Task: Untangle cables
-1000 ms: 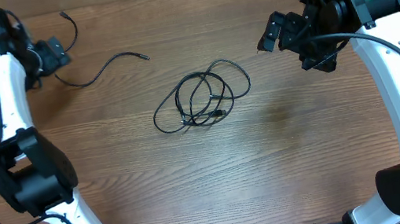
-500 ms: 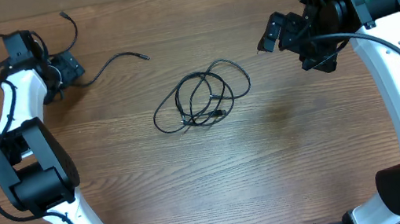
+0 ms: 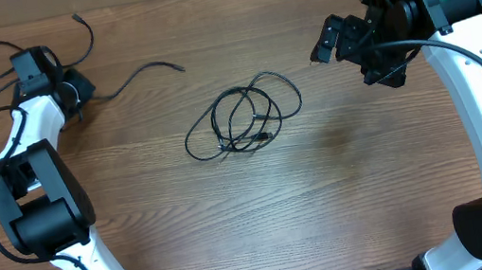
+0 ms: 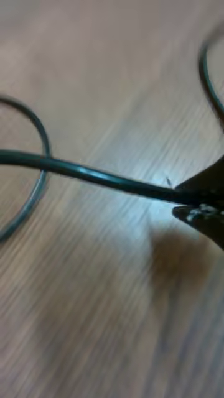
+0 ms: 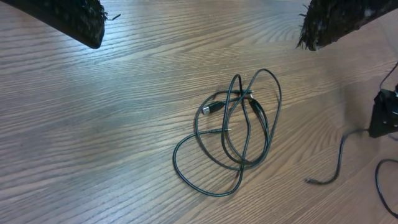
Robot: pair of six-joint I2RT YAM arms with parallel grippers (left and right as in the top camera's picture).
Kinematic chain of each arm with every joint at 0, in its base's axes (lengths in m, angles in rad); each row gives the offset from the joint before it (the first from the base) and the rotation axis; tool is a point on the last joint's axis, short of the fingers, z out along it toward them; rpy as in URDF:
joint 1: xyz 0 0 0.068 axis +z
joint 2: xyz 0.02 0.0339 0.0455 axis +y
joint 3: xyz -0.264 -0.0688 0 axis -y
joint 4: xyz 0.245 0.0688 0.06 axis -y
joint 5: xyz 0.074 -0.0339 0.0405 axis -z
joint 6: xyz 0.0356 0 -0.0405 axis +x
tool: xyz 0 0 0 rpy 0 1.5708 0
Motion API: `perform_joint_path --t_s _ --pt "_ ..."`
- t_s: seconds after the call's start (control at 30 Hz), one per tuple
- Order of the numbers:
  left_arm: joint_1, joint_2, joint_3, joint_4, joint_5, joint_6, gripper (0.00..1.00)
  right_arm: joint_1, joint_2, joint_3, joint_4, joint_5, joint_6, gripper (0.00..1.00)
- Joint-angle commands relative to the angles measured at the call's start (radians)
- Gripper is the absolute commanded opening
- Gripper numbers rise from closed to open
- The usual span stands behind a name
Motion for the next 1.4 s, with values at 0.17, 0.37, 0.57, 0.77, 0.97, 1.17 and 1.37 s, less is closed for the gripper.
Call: perform_joint_path --t_s 0.17,0.37,0.57,0.77,0.97,1.17,1.37 --pt "0.130 0.014 0.027 0.208 0.272 -0.358 0.04 0.005 -0.002 0.000 -0.016 0.011 -0.005 1.00" --pt "0.176 0.014 0.027 0.360 0.339 -0.464 0.04 0.005 -0.002 0.000 -0.023 0.011 -0.005 1.00" --pt "0.150 0.020 0.027 0.373 0.263 -0.411 0.08 0.005 -0.002 0.000 -0.024 0.010 -0.005 1.00" --pt "0.121 0.035 0.027 0.228 0.179 -0.053 0.76 0.005 -0.002 0.000 -0.024 0.011 -0.005 1.00" --pt "0.153 -0.018 0.031 0.108 0.190 0.025 1.00 0.005 -0.002 0.000 -0.026 0.073 -0.005 1.00" --pt "0.167 -0.183 0.031 0.021 0.298 0.086 1.00 0.005 -0.002 -0.001 -0.048 0.127 -0.005 1.00" --pt "0.124 -0.430 0.031 -0.132 0.526 0.146 1.00 0.005 -0.002 -0.006 -0.072 0.135 -0.009 1.00"
